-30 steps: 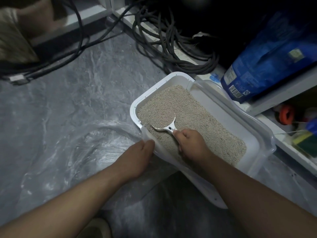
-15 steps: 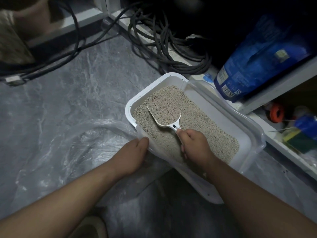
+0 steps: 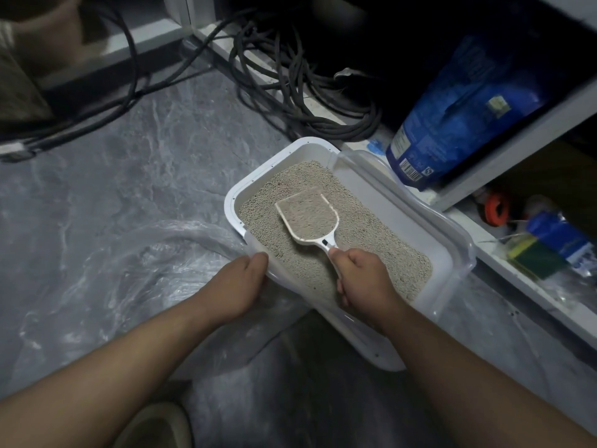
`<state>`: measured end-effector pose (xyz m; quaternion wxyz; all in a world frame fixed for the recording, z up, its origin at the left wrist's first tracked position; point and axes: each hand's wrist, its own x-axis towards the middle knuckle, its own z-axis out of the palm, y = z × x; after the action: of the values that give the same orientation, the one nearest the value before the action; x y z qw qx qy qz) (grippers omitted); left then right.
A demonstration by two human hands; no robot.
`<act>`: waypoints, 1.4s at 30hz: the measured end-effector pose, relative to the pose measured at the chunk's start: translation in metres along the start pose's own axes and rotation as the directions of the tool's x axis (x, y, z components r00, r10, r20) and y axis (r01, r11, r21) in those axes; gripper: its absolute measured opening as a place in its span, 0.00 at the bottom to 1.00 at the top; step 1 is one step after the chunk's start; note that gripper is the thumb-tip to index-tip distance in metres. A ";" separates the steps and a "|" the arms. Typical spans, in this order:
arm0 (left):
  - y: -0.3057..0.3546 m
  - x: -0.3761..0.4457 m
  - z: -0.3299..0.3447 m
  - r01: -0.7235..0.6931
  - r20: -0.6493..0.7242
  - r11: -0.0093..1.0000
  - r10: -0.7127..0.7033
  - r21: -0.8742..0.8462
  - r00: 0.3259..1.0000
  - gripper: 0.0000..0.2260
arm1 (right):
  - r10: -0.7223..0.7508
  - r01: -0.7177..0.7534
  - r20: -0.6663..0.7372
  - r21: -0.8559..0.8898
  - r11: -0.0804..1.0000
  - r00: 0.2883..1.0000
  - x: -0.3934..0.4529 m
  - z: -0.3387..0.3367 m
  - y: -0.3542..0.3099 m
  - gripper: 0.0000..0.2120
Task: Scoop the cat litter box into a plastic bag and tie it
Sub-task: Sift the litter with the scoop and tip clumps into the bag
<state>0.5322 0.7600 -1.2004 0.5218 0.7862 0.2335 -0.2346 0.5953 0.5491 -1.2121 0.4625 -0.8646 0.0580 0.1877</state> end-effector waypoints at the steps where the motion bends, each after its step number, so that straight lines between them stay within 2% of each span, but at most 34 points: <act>1: -0.001 0.001 0.000 0.010 0.006 1.000 -0.010 -0.004 1.000 0.20 | -0.010 0.010 0.012 -0.030 0.999 1.000 -0.002 -0.001 0.001 0.23; 4: -0.002 0.004 0.002 0.017 0.007 1.000 -0.017 -0.005 1.000 0.16 | -0.025 0.026 0.012 -0.095 0.995 1.000 -0.007 -0.002 0.002 0.24; 10: -0.006 0.006 0.000 0.044 0.029 0.997 -0.043 -0.056 0.999 0.14 | 0.054 -0.054 -0.012 0.039 0.998 0.998 -0.011 -0.008 -0.001 0.22; 16: -0.005 0.008 0.003 0.080 0.005 0.982 -0.081 -0.170 0.997 0.11 | 0.007 -0.011 -0.037 -0.091 0.996 0.999 -0.009 -0.008 0.008 0.26; 21: -0.008 0.008 0.002 0.022 -0.003 0.997 -0.023 -0.070 1.000 0.16 | 0.038 -0.038 -0.061 0.000 0.999 0.997 -0.007 -0.007 0.008 0.24; 26: -0.009 0.009 0.002 0.025 -0.004 0.998 -0.025 -0.050 1.000 0.19 | 0.032 -0.032 -0.049 -0.007 0.999 0.998 -0.009 -0.006 0.008 0.24; 42: -0.005 0.007 0.005 0.036 -0.028 0.999 -0.037 -0.041 0.999 0.16 | 0.015 -0.018 -0.074 -0.037 0.999 0.997 -0.005 -0.005 0.014 0.23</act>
<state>0.5342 0.7579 -1.2101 0.5300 0.7743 0.2600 -0.2280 0.5885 0.5369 -1.2182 0.4420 -0.8791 0.0785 0.1604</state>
